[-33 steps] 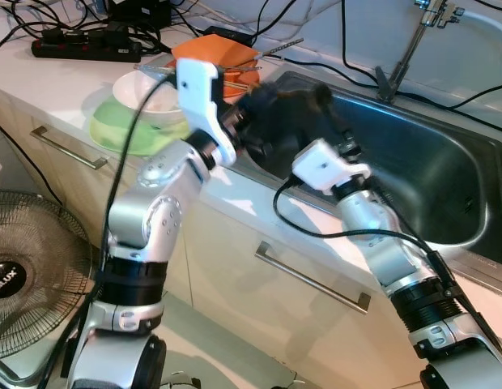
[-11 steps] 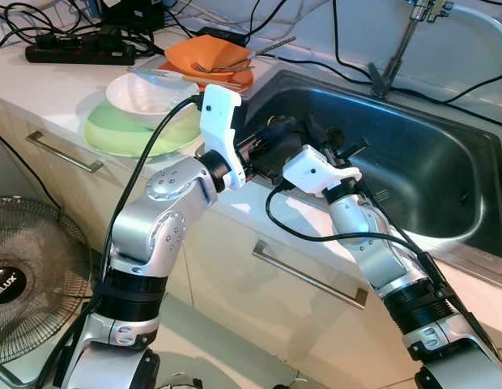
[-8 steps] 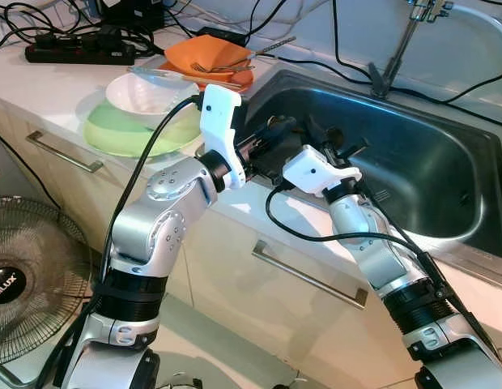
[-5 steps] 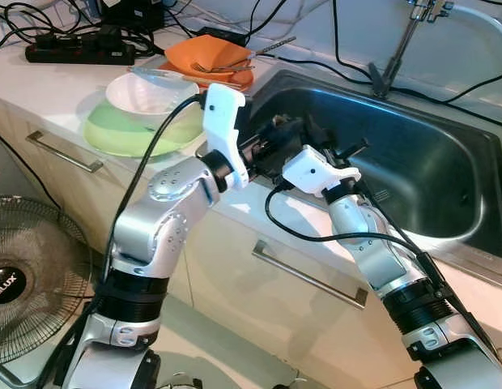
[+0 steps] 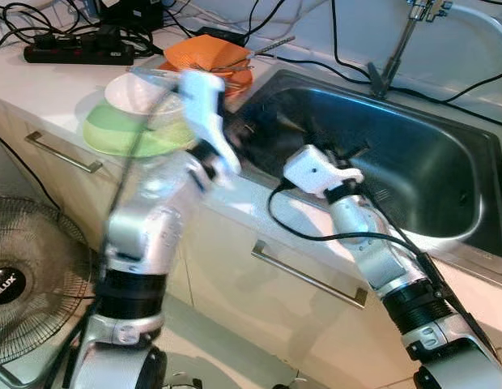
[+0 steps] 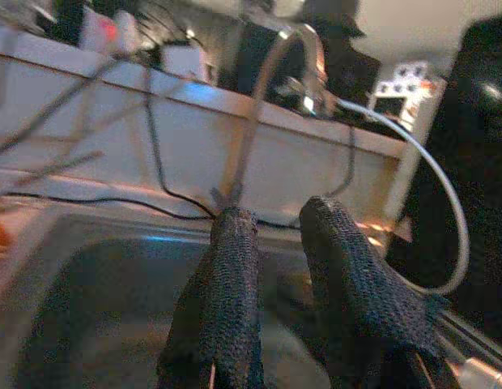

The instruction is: Kitchen organization

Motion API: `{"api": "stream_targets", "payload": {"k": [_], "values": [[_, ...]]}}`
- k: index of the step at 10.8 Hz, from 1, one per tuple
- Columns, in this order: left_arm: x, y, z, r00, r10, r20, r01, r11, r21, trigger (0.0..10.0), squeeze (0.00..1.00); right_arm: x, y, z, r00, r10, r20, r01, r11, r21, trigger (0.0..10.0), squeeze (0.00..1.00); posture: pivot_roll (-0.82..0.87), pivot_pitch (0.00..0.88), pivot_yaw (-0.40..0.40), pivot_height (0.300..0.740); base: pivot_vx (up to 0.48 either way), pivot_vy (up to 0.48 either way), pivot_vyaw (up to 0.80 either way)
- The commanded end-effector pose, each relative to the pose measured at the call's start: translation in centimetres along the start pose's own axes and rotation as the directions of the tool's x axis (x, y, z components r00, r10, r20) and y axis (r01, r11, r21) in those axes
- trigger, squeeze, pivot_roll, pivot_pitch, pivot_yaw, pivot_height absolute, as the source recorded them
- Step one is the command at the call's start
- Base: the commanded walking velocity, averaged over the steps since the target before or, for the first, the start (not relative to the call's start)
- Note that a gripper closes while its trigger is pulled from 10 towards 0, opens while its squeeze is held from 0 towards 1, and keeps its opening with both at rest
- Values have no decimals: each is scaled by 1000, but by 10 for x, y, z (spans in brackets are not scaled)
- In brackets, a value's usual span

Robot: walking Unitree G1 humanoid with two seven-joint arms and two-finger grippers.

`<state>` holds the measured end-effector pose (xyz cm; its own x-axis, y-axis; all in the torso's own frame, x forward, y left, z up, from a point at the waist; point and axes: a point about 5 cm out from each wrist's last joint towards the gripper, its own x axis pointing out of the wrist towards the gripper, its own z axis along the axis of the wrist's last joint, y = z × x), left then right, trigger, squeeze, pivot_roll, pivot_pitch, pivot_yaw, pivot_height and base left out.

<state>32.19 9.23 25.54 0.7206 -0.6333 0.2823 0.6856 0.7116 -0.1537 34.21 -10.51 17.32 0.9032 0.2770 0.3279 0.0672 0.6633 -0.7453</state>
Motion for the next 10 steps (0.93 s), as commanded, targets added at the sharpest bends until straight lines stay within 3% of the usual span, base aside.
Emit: {"api": "stream_targets", "payload": {"k": [1, 2, 3, 4, 6, 8, 10], "values": [[1, 3, 6, 1000, 13, 17, -13, 1000, 4, 10000, 0, 4, -11, -5, 998, -49, -32, 49, 999, 9, 0, 0, -34, 45, -56, 740, 0, 0, 0], [-7, 16, 5, 998, 57, -6, -57, 998, 37, 10000, 0, 5, -16, -12, 994, -77, -84, 80, 996, 30, 863, 0, -34, 42, -58, 740, 0, 0, 0], [-16, 27, -2, 994, 83, -71, -77, 992, 96, 10000, 0, 6, -21, -19, 988, -82, -128, 89, 995, 49, 10000, 0, -34, 34, -61, 740, 0, 0, 0], [-21, 29, -9, 988, 76, -132, -57, 988, 146, 10000, 0, 7, -23, -24, 984, -78, -159, 93, 992, 85, 10000, 0, -34, 34, -61, 740, 0, 0, 0], [-28, 23, -30, 965, 22, -260, 29, 981, 193, 10000, 0, 19, -36, -39, 955, -77, -285, 155, 953, 261, 10000, 0, -41, 23, -71, 740, 0, 0, 0], [-35, 14, -54, 931, -46, -363, 121, 975, 186, 10000, 0, 33, -46, -49, 927, -60, -370, 226, 878, 422, 10000, 0, -44, 18, -76, 740, 0, 0, 0], [-42, 8, -66, 905, -91, -417, 169, 973, 155, 10000, 0, 40, -44, -60, 892, 11, -451, 238, 838, 491, 10000, 0, -41, 17, -83, 740, 0, 0, 0]]}}
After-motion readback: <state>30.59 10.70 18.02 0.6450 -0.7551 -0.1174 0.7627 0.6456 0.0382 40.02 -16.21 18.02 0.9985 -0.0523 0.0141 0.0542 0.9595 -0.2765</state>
